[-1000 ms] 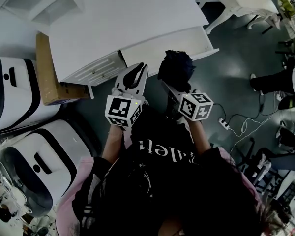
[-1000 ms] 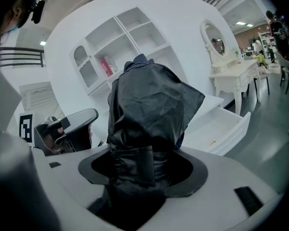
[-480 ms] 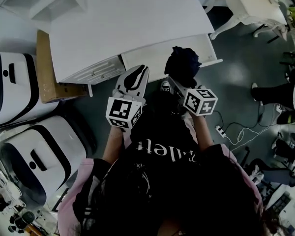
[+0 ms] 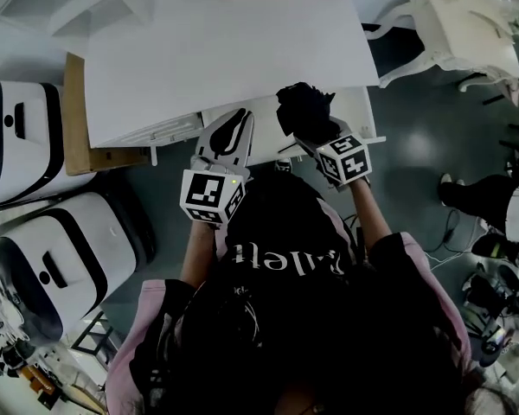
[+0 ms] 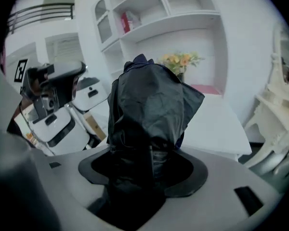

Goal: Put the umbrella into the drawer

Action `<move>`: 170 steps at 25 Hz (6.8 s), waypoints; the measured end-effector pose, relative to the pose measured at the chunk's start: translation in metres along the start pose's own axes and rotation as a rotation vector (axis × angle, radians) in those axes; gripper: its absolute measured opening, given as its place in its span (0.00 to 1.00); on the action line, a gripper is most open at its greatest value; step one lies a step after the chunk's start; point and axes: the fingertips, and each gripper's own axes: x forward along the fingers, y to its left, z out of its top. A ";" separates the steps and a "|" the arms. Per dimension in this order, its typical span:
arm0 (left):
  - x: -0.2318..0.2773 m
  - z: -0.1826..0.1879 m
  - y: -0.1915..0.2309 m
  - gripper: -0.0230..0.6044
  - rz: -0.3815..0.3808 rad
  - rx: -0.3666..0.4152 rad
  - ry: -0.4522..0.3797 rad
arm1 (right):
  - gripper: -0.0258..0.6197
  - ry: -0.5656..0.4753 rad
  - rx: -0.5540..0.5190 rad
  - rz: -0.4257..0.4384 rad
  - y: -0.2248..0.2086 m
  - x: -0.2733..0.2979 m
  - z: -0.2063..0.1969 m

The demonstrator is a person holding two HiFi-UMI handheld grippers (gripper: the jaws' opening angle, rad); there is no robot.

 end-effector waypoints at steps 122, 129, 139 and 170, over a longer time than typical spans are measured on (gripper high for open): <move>-0.190 -0.049 -0.043 0.11 -0.043 -0.002 0.038 | 0.48 -0.324 0.093 0.044 0.255 -0.105 -0.033; -0.219 -0.059 -0.118 0.11 0.018 0.006 0.028 | 0.21 -0.369 0.099 0.072 0.249 -0.168 -0.084; -0.279 -0.083 -0.193 0.11 0.110 0.000 0.029 | 0.18 -0.396 0.075 0.115 0.265 -0.224 -0.138; -0.316 -0.106 -0.291 0.11 0.097 -0.016 0.031 | 0.13 -0.402 0.025 0.162 0.284 -0.276 -0.199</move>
